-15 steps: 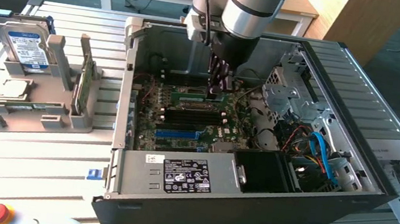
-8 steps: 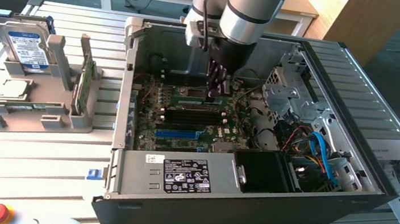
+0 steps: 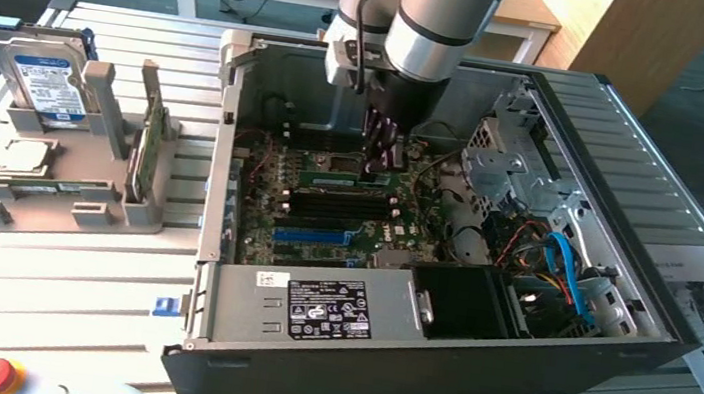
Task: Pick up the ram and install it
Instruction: 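Insert the ram into the slot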
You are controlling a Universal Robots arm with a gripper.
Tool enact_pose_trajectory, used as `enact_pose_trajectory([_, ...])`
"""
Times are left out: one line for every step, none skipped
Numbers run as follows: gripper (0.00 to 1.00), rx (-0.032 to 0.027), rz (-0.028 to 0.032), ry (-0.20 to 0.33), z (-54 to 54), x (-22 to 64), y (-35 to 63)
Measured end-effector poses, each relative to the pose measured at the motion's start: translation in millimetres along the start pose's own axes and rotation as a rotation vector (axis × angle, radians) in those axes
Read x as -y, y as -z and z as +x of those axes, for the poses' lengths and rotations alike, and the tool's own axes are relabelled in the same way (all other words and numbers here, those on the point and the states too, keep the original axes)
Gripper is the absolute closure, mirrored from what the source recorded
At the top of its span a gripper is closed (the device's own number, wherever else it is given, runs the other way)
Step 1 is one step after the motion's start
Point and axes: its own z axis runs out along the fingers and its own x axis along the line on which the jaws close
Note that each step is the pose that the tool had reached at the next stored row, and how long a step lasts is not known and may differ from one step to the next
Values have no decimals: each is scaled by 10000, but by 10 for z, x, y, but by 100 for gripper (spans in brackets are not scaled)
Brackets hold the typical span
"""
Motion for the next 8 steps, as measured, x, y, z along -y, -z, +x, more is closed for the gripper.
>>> enact_pose_trajectory([88, 2, 1, 0, 1, 0, -1])
enact_pose_trajectory([88, 4, 2, -1, 2, -1, -2])
enact_pose_trajectory([88, 3, 1, -2, 5, -1, -1])
enact_pose_trajectory([88, 1, 1, -1, 9, -2, -1])
enact_pose_trajectory([88, 1, 0, 0, 12, -3, -1])
enact_pose_trajectory([88, 2, 1, 0, 16, -4, -1])
enact_pose_trajectory([88, 1, 1, -1, 20, -5, -1])
enact_pose_trajectory([88, 1, 0, -1, 23, -7, -1])
